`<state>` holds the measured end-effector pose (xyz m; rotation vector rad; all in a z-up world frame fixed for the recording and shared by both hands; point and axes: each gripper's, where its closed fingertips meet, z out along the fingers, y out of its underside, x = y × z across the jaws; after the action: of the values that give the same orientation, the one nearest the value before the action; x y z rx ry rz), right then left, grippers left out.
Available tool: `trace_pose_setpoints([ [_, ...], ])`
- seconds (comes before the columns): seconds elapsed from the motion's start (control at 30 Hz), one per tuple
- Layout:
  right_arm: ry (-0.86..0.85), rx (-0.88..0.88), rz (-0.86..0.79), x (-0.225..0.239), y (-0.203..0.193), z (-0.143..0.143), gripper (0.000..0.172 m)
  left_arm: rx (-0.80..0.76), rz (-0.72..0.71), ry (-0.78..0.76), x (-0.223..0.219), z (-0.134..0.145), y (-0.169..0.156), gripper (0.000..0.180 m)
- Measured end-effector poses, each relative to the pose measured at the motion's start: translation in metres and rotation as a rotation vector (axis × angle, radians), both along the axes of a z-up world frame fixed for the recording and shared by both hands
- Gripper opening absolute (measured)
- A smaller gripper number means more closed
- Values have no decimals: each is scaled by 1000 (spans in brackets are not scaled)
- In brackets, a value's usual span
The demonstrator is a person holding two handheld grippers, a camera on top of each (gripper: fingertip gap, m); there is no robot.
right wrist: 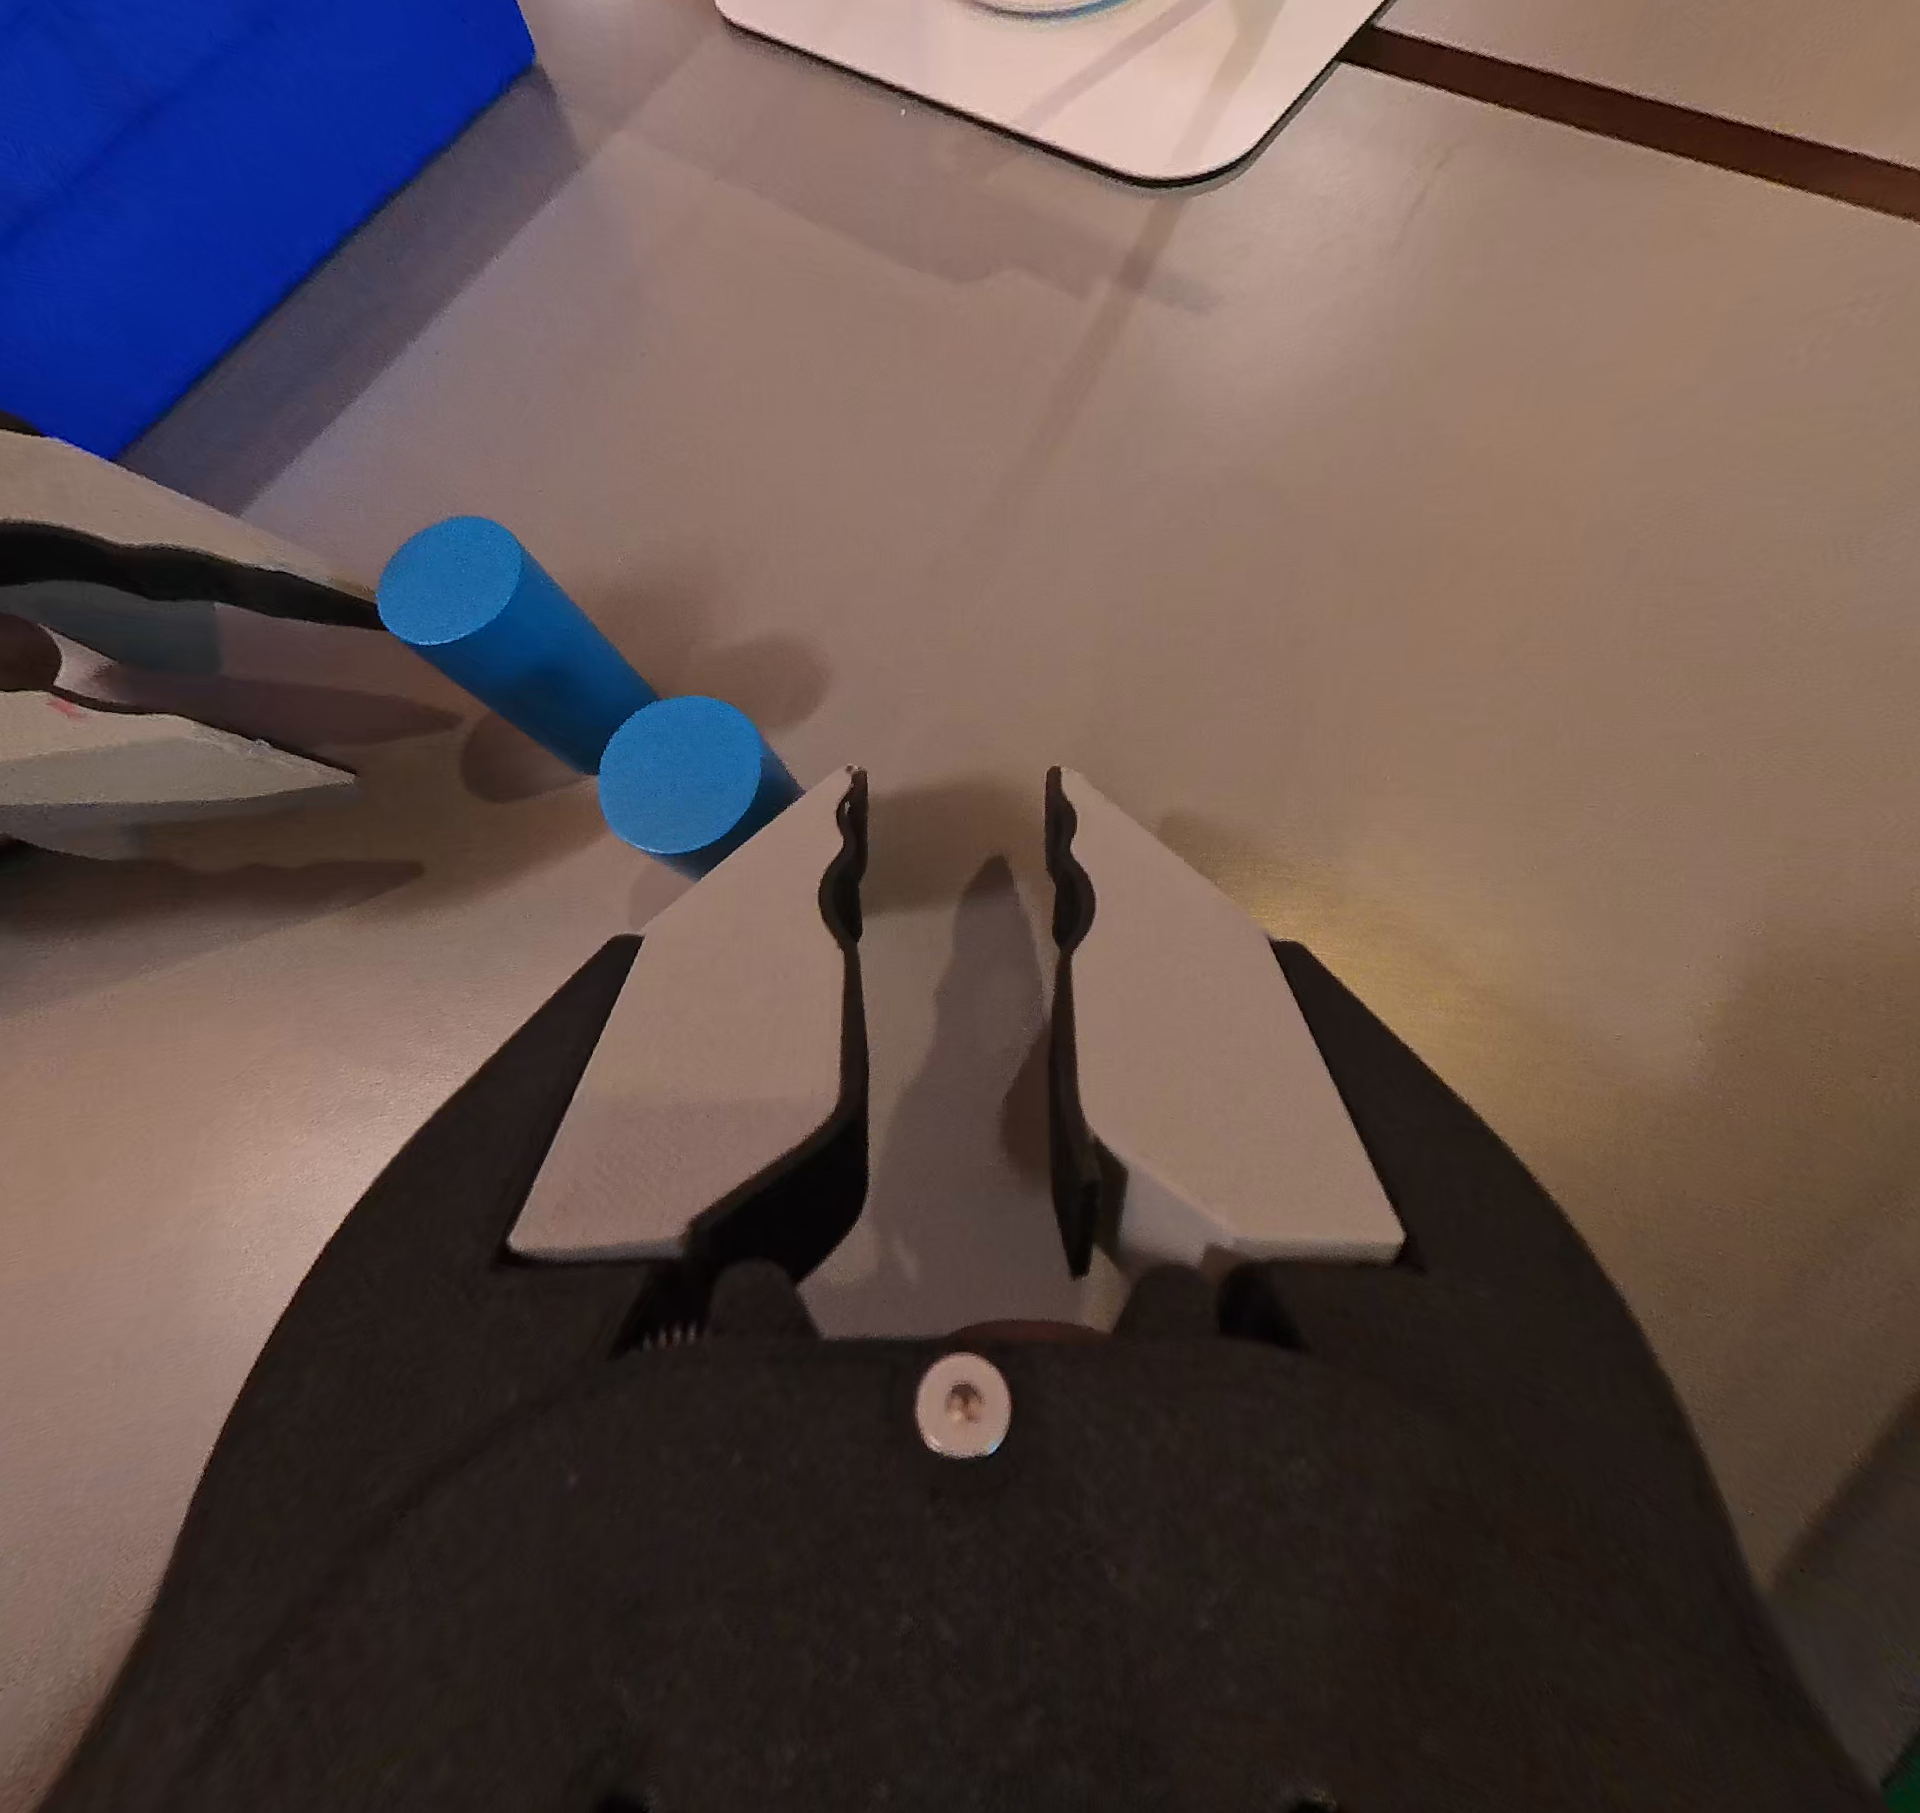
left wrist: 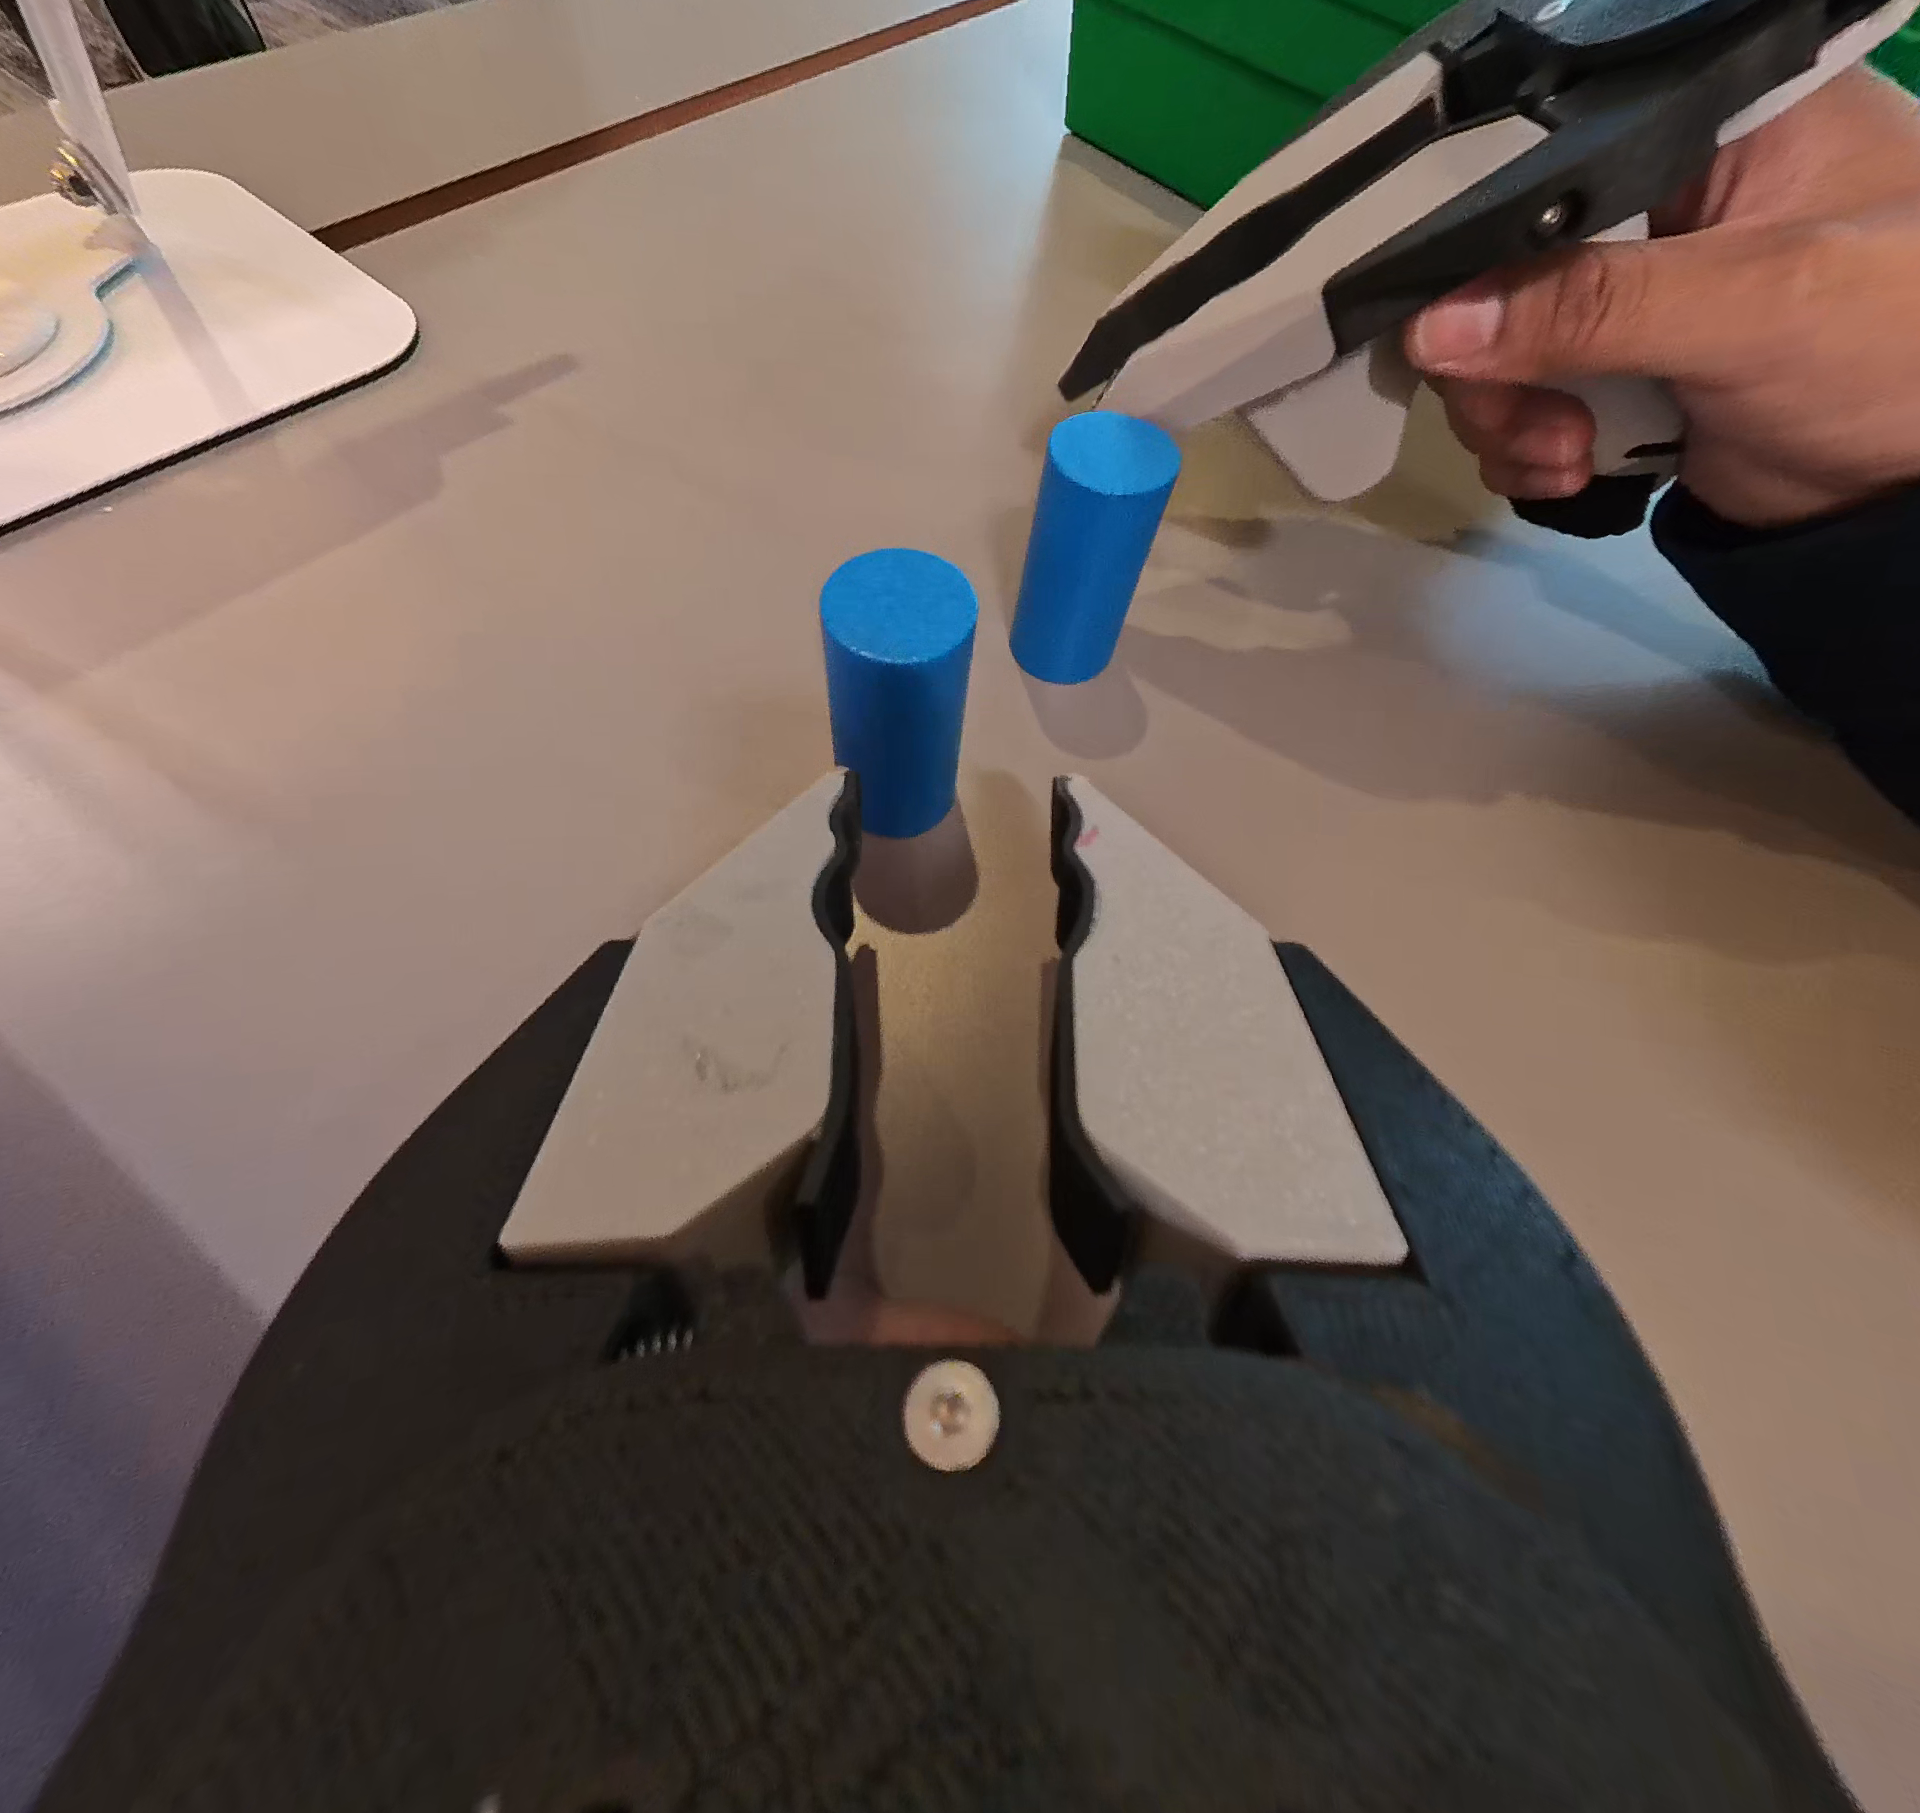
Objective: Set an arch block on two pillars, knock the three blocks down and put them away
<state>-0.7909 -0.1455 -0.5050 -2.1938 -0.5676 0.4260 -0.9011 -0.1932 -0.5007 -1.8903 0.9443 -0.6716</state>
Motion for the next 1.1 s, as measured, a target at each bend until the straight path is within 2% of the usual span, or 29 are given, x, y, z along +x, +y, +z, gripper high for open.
trace_pose_setpoints([
  [0.13,20,21,-8,2,1,6,31,-4,13,-12,-2,2,-4,35],
  [0.23,23,24,-7,3,1,7,32,-12,1,-42,-4,12,-19,36],
  [0.33,29,37,-4,3,1,12,32,57,4,-53,-12,41,-36,38],
  [0.43,42,56,-1,2,0,18,32,142,31,-71,-30,84,-47,38],
  [0.57,58,71,-1,2,-1,23,32,258,129,-87,-80,143,-42,38],
  [0.7,67,76,4,1,-2,26,32,342,369,-10,-171,177,-1,36],
  [0.77,71,84,8,0,-3,28,32,297,473,65,-217,169,26,36],
  [0.87,76,95,14,-2,-4,31,32,137,574,194,-270,127,61,41],
  [1.0,71,96,19,-3,-4,31,32,-50,590,416,-302,55,89,44],
  [1.1,72,98,18,-3,-4,31,32,-92,588,587,-316,21,106,44],
])
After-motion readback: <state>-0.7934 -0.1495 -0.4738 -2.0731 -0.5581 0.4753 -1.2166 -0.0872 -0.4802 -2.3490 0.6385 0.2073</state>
